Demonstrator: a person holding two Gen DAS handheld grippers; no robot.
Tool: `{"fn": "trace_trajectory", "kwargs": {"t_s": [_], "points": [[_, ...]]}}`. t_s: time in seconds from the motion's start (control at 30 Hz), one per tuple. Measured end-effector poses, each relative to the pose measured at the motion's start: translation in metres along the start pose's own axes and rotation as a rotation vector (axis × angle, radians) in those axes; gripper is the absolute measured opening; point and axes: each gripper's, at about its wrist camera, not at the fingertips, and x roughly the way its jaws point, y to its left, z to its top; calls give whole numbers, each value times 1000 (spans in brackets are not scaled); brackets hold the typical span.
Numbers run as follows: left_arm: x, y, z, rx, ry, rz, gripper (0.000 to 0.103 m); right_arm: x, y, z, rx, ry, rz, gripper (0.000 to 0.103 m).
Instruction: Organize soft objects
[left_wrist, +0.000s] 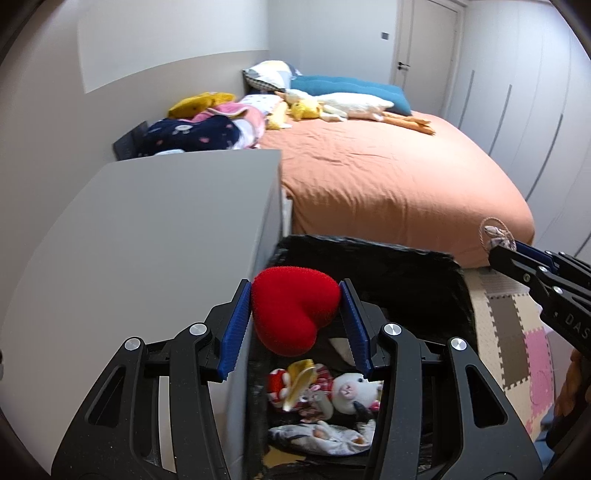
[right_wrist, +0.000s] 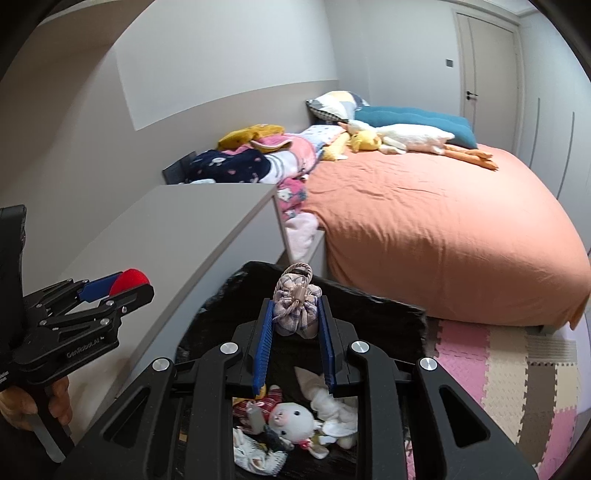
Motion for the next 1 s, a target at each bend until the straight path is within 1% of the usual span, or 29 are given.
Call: {"fn": "trace_trajectory", "kwargs": {"t_s": [0.2, 0.27, 0.3, 0.33, 0.37, 0.4, 0.43, 0.5, 0.67, 1.0], "points": [[7, -21, -3, 46, 22, -43, 48, -2, -15, -2, 20, 7, -28, 25], [9, -25, -4, 62, 29, -46, 48, 0, -19, 0, 24, 12, -36, 25], [9, -27, -5, 76, 41, -53, 61, 1, -19, 1, 19, 16, -40, 30], [10, -28, -5, 83, 49, -52, 91, 1, -19, 1, 12, 21, -47, 45], [9, -28, -6, 87, 48, -37, 96, 1, -18, 2, 11, 15, -63, 56], [6, -28, -7, 95, 22, -10, 97, 0, -19, 4, 23, -4, -77, 73], [5, -28, -7, 103, 15, 3, 97, -1, -19, 4, 28, -16, -84, 74], [6, -26, -7, 103, 23, 13, 97, -2, -21, 6, 35, -22, -87, 74], [6, -19, -7, 74, 27, 8, 97, -1, -23, 7, 35, -20, -87, 74], [5, -20, -8, 76, 21, 6, 97, -1, -20, 7, 30, -17, -83, 74]]}}
